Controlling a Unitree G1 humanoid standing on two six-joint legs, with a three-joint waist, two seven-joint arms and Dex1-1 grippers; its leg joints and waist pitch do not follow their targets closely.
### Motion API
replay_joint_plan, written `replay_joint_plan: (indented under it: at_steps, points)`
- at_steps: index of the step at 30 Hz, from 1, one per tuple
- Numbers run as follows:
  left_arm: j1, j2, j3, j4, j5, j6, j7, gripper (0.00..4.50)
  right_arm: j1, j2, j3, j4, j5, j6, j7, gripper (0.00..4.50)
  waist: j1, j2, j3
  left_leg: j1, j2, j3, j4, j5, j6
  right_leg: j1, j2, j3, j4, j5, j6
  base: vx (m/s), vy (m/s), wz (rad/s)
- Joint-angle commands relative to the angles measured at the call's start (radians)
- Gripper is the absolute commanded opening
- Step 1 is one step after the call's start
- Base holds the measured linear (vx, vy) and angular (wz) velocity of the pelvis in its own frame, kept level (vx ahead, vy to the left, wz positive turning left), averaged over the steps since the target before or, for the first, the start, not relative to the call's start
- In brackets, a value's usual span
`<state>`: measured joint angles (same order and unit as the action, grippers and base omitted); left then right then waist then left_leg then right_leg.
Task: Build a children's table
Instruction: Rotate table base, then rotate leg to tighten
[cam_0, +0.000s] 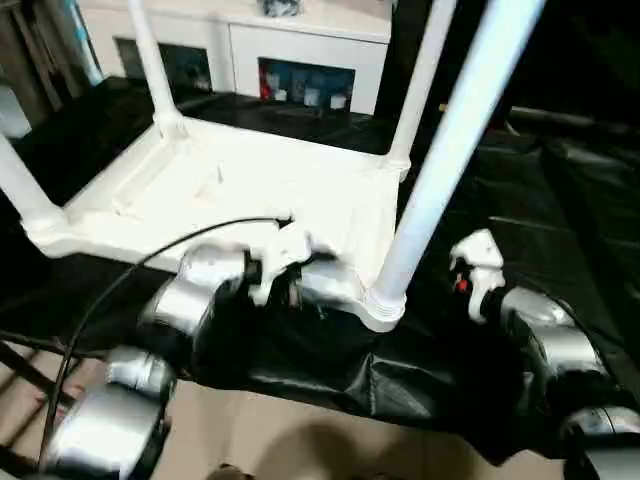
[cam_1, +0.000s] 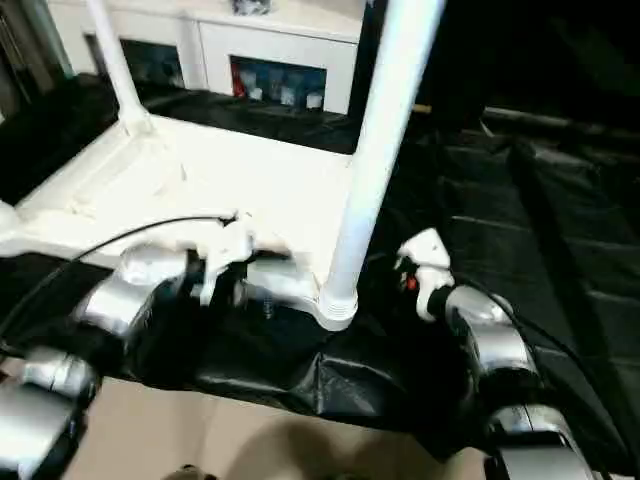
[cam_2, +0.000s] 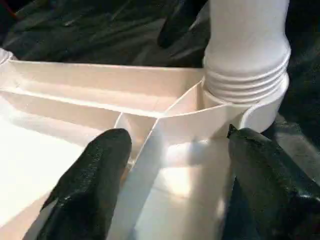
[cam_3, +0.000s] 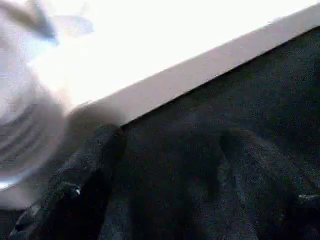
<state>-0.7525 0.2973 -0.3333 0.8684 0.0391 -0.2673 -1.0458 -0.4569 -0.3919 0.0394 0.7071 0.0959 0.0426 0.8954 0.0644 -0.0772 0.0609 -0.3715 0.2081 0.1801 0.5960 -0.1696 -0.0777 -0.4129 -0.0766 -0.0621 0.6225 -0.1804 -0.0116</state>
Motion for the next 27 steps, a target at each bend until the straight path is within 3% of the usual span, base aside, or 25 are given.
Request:
replay_joint_plan:
  at_steps: [1, 3, 4, 5, 6, 7, 8, 9, 13, 14, 15, 16, 17, 18, 19, 20, 21, 23, 25, 26, 27]
  points:
    - [-0.013, -0.011, -0.02, 0.008, 0.015, 0.003, -0.014, 3.22, 0.014, -0.021, 0.007, -0.022, 0.006, 0.017, 0.03, 3.6, 0.003, -0.004, -0.074, 0.01, 0.024, -0.001, -0.065, -0.201, 0.044, 0.055, -0.059, 0.042, -0.077, -0.214, -0.184, 0.0, 0.0, 0.0]
    - [-0.017, -0.024, -0.026, 0.027, 0.001, -0.002, -0.094, 3.2, 0.051, -0.042, 0.016, -0.098, 0.022, 0.059, 0.064, 3.6, 0.003, 0.014, -0.076, 0.012, 0.024, -0.001, -0.065, -0.18, 0.052, 0.057, -0.056, 0.043, -0.075, -0.125, -0.213, 0.0, 0.0, 0.0]
    - [-0.02, -0.032, -0.032, 0.039, -0.007, -0.008, -0.15, 3.07, 0.076, -0.06, 0.014, -0.154, 0.043, 0.098, 0.093, 3.6, 0.008, 0.037, -0.078, 0.012, 0.022, -0.003, -0.064, -0.163, 0.058, 0.064, -0.054, 0.043, -0.066, -0.055, -0.238, 0.0, 0.0, 0.0]
    - [-0.02, -0.032, -0.032, 0.039, -0.007, -0.008, -0.15, 2.92, 0.076, -0.06, 0.014, -0.154, 0.043, 0.098, 0.093, 3.6, 0.009, 0.025, -0.078, 0.014, 0.024, 0.001, -0.063, -0.159, 0.067, 0.064, -0.052, 0.042, -0.069, -0.025, -0.245, 0.0, 0.0, 0.0]
    - [-0.024, -0.04, -0.036, 0.051, -0.006, -0.016, -0.17, 2.81, 0.09, -0.073, 0.011, -0.179, 0.054, 0.115, 0.111, 3.6, 0.01, 0.024, -0.081, 0.008, 0.022, 0.001, -0.059, -0.146, 0.08, 0.071, -0.053, 0.04, -0.058, 0.017, -0.268, 0.0, 0.0, 0.0]
    - [-0.028, -0.044, -0.039, 0.056, -0.009, -0.014, -0.198, 2.75, 0.106, -0.089, 0.013, -0.206, 0.06, 0.124, 0.133, 3.6, 0.014, 0.022, -0.08, 0.007, 0.022, 0.002, -0.059, -0.145, 0.086, 0.071, -0.054, 0.04, -0.061, 0.017, -0.27, 0.0, 0.0, 0.0]
    - [-0.034, -0.044, -0.04, 0.061, -0.012, -0.009, -0.219, 2.71, 0.117, -0.101, 0.016, -0.223, 0.062, 0.127, 0.149, 3.6, 0.019, 0.039, -0.078, 0.01, 0.023, 0.002, -0.058, -0.16, 0.089, 0.07, -0.057, 0.039, -0.064, 0.005, -0.277, 0.0, 0.0, 0.0]
    - [-0.049, -0.042, -0.039, 0.083, -0.006, -0.013, -0.227, 2.63, 0.129, -0.112, 0.018, -0.244, 0.062, 0.134, 0.163, 3.6, 0.022, 0.037, -0.078, 0.009, 0.022, 0.002, -0.059, -0.177, 0.088, 0.072, -0.057, 0.038, -0.067, -0.022, -0.275, 0.0, 0.0, 0.0]
    - [-0.081, -0.02, -0.043, 0.145, 0.042, -0.055, -0.175, 2.25, 0.154, -0.123, 0.043, -0.315, 0.074, 0.179, 0.202, 3.6, 0.027, 0.039, -0.071, 0.012, 0.021, 0.0, -0.063, -0.243, 0.062, 0.067, -0.059, 0.036, -0.087, -0.206, -0.225, 0.0, 0.0, 0.0]
    - [-0.088, -0.016, -0.034, 0.157, 0.04, -0.053, -0.171, 2.19, 0.165, -0.124, 0.056, -0.349, 0.083, 0.2, 0.22, 3.6, 0.027, 0.046, -0.067, 0.018, 0.022, -0.001, -0.065, -0.271, 0.05, 0.062, -0.059, 0.035, -0.095, -0.272, -0.208, 0.0, 0.0, 0.0]
    - [-0.094, -0.012, -0.029, 0.167, 0.039, -0.051, -0.17, 2.12, 0.171, -0.126, 0.068, -0.376, 0.089, 0.219, 0.234, 3.6, 0.026, 0.037, -0.065, 0.019, 0.022, -0.002, -0.068, -0.288, 0.045, 0.063, -0.058, 0.034, -0.099, -0.317, -0.191, 0.0, 0.0, 0.0]
    - [-0.102, -0.01, -0.03, 0.18, 0.047, -0.052, -0.169, 1.92, 0.18, -0.137, 0.08, -0.402, 0.092, 0.231, 0.255, 3.6, 0.028, 0.042, -0.065, 0.02, 0.023, -0.005, -0.07, -0.292, 0.041, 0.061, -0.061, 0.035, -0.1, -0.344, -0.182, 0.0, 0.0, 0.0]
    - [-0.109, -0.009, -0.031, 0.191, 0.055, -0.053, -0.169, 1.92, 0.185, -0.145, 0.088, -0.419, 0.093, 0.239, 0.269, 3.6, 0.028, 0.035, -0.066, 0.019, 0.023, -0.004, -0.069, -0.287, 0.043, 0.061, -0.059, 0.035, -0.101, -0.347, -0.177, 0.0, 0.0, 0.0]
    - [-0.114, -0.006, -0.033, 0.2, 0.064, -0.056, -0.166, 1.92, 0.188, -0.149, 0.094, -0.431, 0.095, 0.247, 0.277, 3.6, 0.032, 0.041, -0.069, 0.02, 0.025, -0.005, -0.069, -0.274, 0.044, 0.06, -0.061, 0.037, -0.098, -0.325, -0.18, 0.0, 0.0, 0.0]
    - [-0.121, -0.005, -0.034, 0.207, 0.071, -0.056, -0.165, 1.84, 0.189, -0.155, 0.097, -0.44, 0.099, 0.257, 0.285, 3.6, 0.029, 0.035, -0.069, 0.017, 0.026, -0.005, -0.07, -0.267, 0.045, 0.061, -0.061, 0.037, -0.097, -0.313, -0.182, 0.0, 0.0, 0.0]
    - [-0.131, -0.007, -0.031, 0.214, 0.068, -0.044, -0.176, 1.74, 0.188, -0.165, 0.101, -0.443, 0.099, 0.261, 0.297, 3.6, 0.03, 0.039, -0.069, 0.017, 0.025, -0.006, -0.07, -0.257, 0.046, 0.061, -0.061, 0.036, -0.096, -0.298, -0.185, 0.0, 0.0, 0.0]
    - [-0.139, -0.008, -0.029, 0.224, 0.064, -0.04, -0.184, 1.63, 0.186, -0.17, 0.104, -0.447, 0.097, 0.266, 0.302, 3.6, 0.03, 0.036, -0.07, 0.017, 0.025, -0.005, -0.069, -0.249, 0.047, 0.061, -0.061, 0.037, -0.093, -0.282, -0.19, 0.0, 0.0, 0.0]
    - [-0.153, -0.009, -0.031, 0.249, 0.07, -0.046, -0.185, 1.63, 0.18, -0.175, 0.104, -0.444, 0.092, 0.269, 0.306, 3.6, 0.032, 0.048, -0.07, 0.016, 0.025, -0.006, -0.069, -0.24, 0.046, 0.062, -0.064, 0.037, -0.092, -0.259, -0.201, 0.0, 0.0, 0.0]
    - [-0.158, -0.01, -0.034, 0.26, 0.079, -0.053, -0.179, 1.4, 0.178, -0.177, 0.103, -0.44, 0.091, 0.269, 0.308, 3.6, 0.031, 0.041, -0.072, 0.015, 0.024, -0.005, -0.068, -0.238, 0.046, 0.063, -0.062, 0.037, -0.09, -0.226, -0.21, 0.0, 0.0, 0.0]
    - [-0.168, -0.014, -0.039, 0.28, 0.091, -0.058, -0.172, 1.31, 0.178, -0.184, 0.101, -0.446, 0.089, 0.274, 0.306, 3.6, 0.033, 0.053, -0.073, 0.015, 0.024, -0.006, -0.068, -0.232, 0.046, 0.064, -0.064, 0.037, -0.087, -0.204, -0.219, 0.0, 0.0, 0.0]
    - [-0.174, -0.021, -0.037, 0.293, 0.093, -0.059, -0.163, 1.23, 0.183, -0.187, 0.097, -0.464, 0.096, 0.285, 0.302, 3.6, 0.03, 0.049, -0.074, 0.015, 0.023, -0.004, -0.066, -0.227, 0.048, 0.066, -0.06, 0.037, -0.087, -0.175, -0.226, 0.0, 0.0, 0.0]
